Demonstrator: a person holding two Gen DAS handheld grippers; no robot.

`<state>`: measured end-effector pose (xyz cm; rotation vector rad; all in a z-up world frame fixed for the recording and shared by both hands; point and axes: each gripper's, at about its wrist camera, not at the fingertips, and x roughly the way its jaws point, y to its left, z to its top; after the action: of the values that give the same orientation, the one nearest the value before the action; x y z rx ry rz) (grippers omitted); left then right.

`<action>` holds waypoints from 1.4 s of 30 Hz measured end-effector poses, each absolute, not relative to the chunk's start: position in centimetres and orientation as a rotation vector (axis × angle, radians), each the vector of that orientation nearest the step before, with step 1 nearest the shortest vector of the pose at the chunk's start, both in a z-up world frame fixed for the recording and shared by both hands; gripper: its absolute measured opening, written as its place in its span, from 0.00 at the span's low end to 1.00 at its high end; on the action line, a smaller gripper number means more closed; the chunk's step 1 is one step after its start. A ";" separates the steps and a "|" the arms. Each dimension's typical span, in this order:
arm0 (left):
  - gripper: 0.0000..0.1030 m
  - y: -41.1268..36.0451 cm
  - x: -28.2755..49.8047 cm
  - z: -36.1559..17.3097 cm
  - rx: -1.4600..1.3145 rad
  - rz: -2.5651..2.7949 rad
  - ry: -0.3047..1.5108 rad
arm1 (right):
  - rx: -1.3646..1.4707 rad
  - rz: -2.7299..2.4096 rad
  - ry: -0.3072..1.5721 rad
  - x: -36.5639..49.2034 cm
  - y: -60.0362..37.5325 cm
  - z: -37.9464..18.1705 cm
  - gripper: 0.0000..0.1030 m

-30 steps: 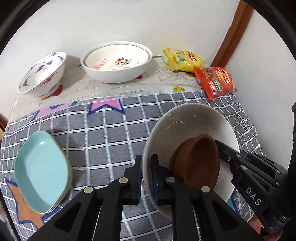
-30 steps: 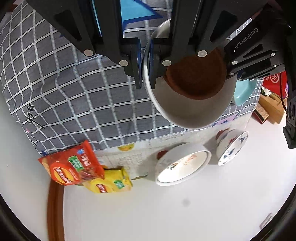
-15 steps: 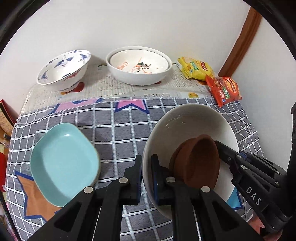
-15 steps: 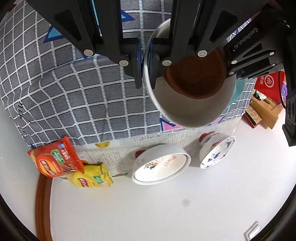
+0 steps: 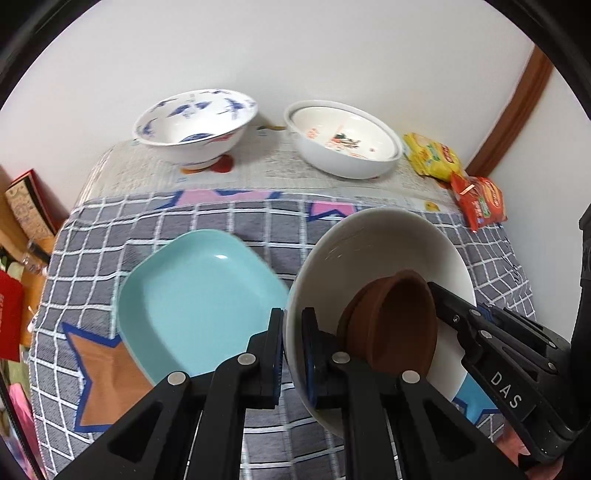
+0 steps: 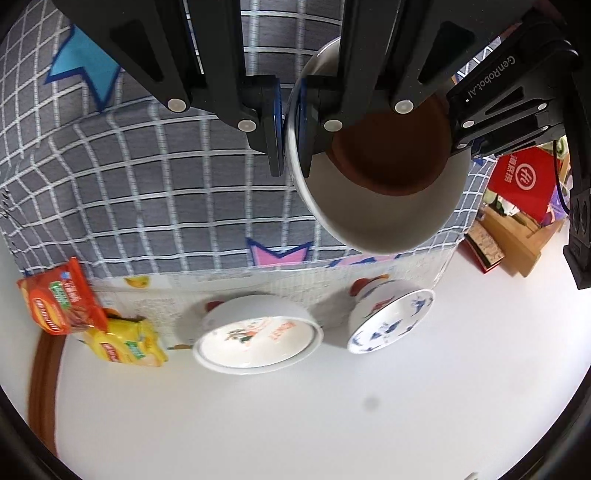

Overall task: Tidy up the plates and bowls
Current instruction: 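Carry the white bowl with both grippers onto the teal plate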

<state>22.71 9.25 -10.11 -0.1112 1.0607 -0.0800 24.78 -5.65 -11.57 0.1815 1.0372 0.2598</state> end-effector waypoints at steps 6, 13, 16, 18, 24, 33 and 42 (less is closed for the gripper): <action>0.09 12.5 22.6 -10.6 -0.140 -0.034 1.063 | 0.166 0.307 1.049 25.3 -2.1 -12.1 0.07; 0.09 16.5 22.5 -11.0 -0.179 0.020 1.065 | 0.132 0.365 1.059 26.3 2.0 -12.5 0.07; 0.09 18.0 22.8 -11.4 -0.195 0.040 1.069 | 0.122 0.387 1.067 26.9 3.5 -12.8 0.07; 0.09 18.8 22.9 -11.7 -0.199 0.051 1.074 | 0.115 0.399 1.072 27.2 4.4 -13.2 0.07; 0.09 20.2 23.9 -13.6 -0.225 0.058 1.110 | 0.089 0.405 1.106 28.2 6.3 -14.6 0.07; 0.10 20.5 25.2 -15.6 -0.244 0.052 1.140 | 0.069 0.395 1.160 29.3 6.8 -17.0 0.07; 0.11 20.6 25.5 -15.7 -0.258 0.026 1.151 | 0.029 0.414 1.161 29.9 7.3 -17.2 0.07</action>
<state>25.46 20.63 -15.70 -0.2576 1.1509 0.0258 29.86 7.26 -17.21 0.0292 1.1611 0.4139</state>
